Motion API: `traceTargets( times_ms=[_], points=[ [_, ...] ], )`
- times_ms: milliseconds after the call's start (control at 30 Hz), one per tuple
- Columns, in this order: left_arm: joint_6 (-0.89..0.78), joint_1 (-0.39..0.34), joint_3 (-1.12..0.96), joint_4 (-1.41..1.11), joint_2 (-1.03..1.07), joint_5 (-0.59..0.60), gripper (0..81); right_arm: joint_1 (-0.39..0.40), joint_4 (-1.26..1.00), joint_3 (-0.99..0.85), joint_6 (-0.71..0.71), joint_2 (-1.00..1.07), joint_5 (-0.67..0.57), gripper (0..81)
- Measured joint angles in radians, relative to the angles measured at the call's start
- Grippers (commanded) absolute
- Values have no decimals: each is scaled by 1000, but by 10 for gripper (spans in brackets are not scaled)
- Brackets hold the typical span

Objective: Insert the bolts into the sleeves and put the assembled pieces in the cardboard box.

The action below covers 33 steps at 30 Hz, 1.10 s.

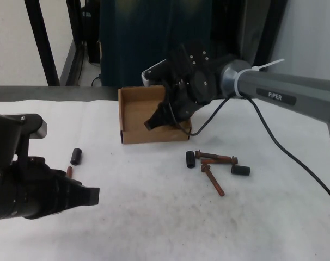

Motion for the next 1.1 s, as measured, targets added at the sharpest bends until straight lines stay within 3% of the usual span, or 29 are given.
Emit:
traceTargets(
  times_ms=[233, 300, 733, 1100],
  points=[
    [0, 0, 0, -15, 0, 0, 8, -2, -75, 0, -2, 0, 0, 343],
    [0, 0, 0, -17, 0, 0, 8, -1, -84, -2, -2, 0, 0, 379],
    [25, 0, 0, -81, 0, -8, 8, -1, -65, -31, 0, -17, 0, 387],
    [156, 26, 0, -258, 0, -19, 8, 59, 268, -178, 21, -227, -16, 387]
  ],
)
